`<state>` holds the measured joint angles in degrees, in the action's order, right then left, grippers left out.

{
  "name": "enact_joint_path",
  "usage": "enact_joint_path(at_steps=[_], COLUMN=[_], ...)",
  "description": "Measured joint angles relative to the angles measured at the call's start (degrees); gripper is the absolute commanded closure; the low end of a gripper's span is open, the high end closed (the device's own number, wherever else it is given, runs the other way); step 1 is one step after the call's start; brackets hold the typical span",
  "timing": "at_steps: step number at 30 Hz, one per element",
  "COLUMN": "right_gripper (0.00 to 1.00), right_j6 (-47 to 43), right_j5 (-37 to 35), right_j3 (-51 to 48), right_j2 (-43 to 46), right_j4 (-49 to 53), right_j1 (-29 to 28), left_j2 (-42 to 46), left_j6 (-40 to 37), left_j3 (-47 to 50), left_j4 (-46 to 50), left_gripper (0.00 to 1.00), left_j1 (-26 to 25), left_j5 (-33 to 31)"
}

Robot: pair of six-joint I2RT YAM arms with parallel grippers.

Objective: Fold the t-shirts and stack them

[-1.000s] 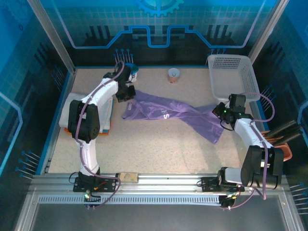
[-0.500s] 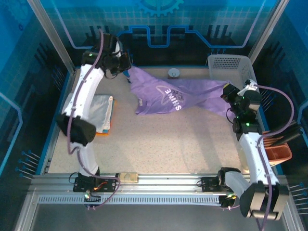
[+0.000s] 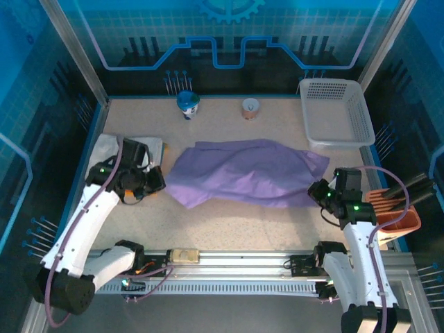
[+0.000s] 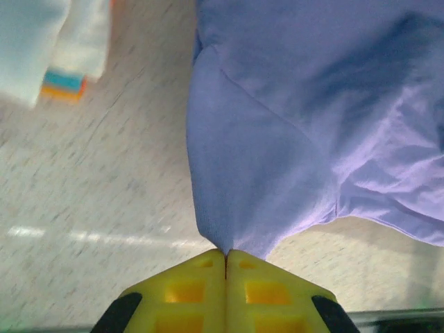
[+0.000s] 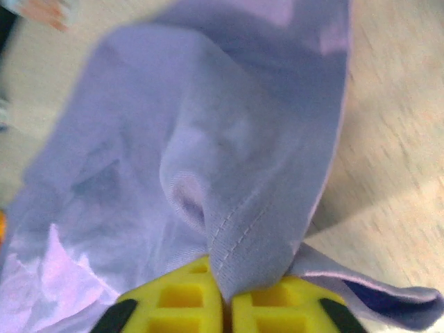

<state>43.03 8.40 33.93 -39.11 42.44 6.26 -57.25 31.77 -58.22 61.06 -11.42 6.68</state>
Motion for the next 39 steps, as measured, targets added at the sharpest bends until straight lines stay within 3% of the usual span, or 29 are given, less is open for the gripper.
enact_joint_path(at_steps=[2,4,7,9,12,15,20,25,33,39], right_gripper=[0.36,0.21,0.09,0.08,0.1,0.13,0.12,0.11,0.11,0.11], right_j6=[-0.3,-0.6,-1.0,-1.3,-1.7,-2.1,-3.5,-6.3,-8.6,-10.4], right_j5=[-0.4,-0.4,-0.9,-1.8,-3.2,-3.9,-1.6,0.2,2.2,3.3], right_j3=[-0.3,-0.3,-0.3,-0.3,-0.2,-0.2,0.5,4.2,7.6,9.5], right_j2=[0.9,1.3,0.6,-0.5,-2.9,-6.4,-16.1,-25.2,-30.3,-32.9], right_j4=[3.8,5.6,6.9,6.8,5.7,2.3,-6.1,-11.8,-16.4,-16.7], right_j1=[0.0,0.0,-0.2,-0.4,-0.4,-0.4,-0.7,-4.0,-5.6,-5.6], left_j2=[2.0,3.2,3.6,3.6,3.5,2.5,-4.5,-16.1,-41.9,-59.3], left_j6=[0.4,0.9,1.2,1.3,1.6,1.4,0.9,-1.0,-6.5,-10.2], left_j3=[2.0,3.2,4.7,5.7,6.7,6.5,0.2,-9.2,-26.3,-38.7], left_j4=[1.9,3.3,4.7,5.2,5.6,5.1,2.4,-6.4,-16.2,-16.8], left_gripper=[1.0,1.0,0.95,0.76,0.58,0.51,0.46,0.41,0.39,0.38], left_j1=[0.0,0.0,0.0,0.0,0.0,0.0,0.0,0.0,0.0,0.0], left_j5=[-0.7,-1.5,-2.8,-3.3,-3.5,-3.5,-3.4,-3.0,-3.0,-2.8])
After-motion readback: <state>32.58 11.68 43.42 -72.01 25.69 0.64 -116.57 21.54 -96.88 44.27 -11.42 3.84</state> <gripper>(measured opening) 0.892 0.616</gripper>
